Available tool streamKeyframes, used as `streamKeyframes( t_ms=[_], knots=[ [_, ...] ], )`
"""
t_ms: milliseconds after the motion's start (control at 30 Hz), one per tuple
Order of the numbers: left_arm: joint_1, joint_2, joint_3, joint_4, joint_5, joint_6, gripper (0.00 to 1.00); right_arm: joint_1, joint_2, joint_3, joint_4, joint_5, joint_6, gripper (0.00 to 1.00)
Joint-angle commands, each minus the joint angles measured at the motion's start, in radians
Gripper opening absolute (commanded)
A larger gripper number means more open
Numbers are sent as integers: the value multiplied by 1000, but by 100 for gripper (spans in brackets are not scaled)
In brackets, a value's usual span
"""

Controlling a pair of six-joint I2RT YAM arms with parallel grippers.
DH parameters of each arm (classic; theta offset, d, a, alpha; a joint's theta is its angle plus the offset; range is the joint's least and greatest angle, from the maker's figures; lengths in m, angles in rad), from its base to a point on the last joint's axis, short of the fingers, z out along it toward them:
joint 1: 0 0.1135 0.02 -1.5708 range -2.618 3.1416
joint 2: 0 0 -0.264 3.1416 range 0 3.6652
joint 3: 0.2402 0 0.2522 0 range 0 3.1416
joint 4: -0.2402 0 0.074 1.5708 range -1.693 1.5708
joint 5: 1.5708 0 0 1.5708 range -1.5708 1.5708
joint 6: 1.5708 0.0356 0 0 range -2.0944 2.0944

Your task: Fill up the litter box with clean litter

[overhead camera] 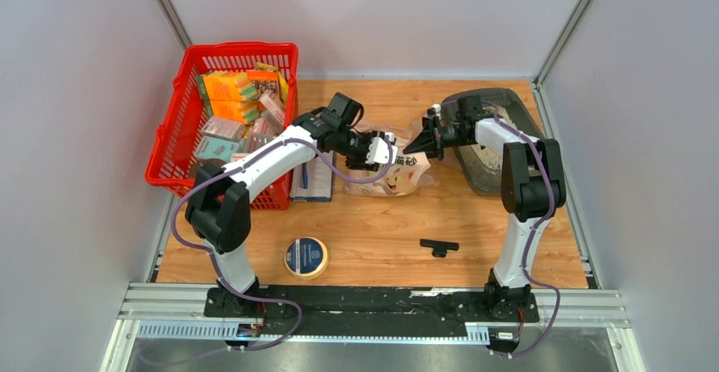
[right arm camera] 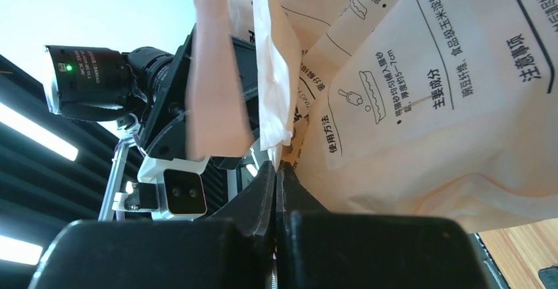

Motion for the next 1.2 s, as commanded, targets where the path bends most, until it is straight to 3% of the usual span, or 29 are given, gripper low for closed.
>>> streamKeyframes(
  t_ms=[0,67,267,333,367,400,433,467,533,600,633,833,933,1167],
  knots=[
    [0,-38,-3,12,-67,-8,49,10,-15,12,7,-53,38,0],
    [0,-62,-35,71,-82,-42,44,7,-25,15,1,-51,32,0],
    [0,-115,-58,120,-122,-175,13,-26,-63,41,-20,13,-43,0],
    [0,-115,-43,123,-129,-266,5,-43,-80,77,-42,70,-99,6],
    [1,-113,-40,123,-134,-301,3,-65,-95,147,-71,93,-243,18],
    [1,-110,-37,125,-133,-369,0,-75,-98,203,-133,128,-349,23],
    [1,-107,-30,123,-133,-397,0,-83,-98,263,-315,191,-503,25],
    [3,-105,-30,120,-123,-421,0,-92,-98,414,-424,222,-816,30],
    [3,-99,-33,115,-111,-468,0,-89,-118,489,-598,326,-1039,41],
    [6,-93,-38,121,-103,-516,0,-89,-237,407,-570,340,-1227,47],
    [8,-92,-40,128,-102,-530,0,-83,-294,353,-477,357,-1256,50],
    [14,-78,-18,157,-85,-605,0,79,-584,-35,-241,527,-1615,66],
    [17,-70,-9,158,-80,-623,0,131,-614,-129,-98,549,-1621,69],
    [21,-66,-9,157,-64,-640,0,216,-537,-154,64,599,-1626,71]
  ],
)
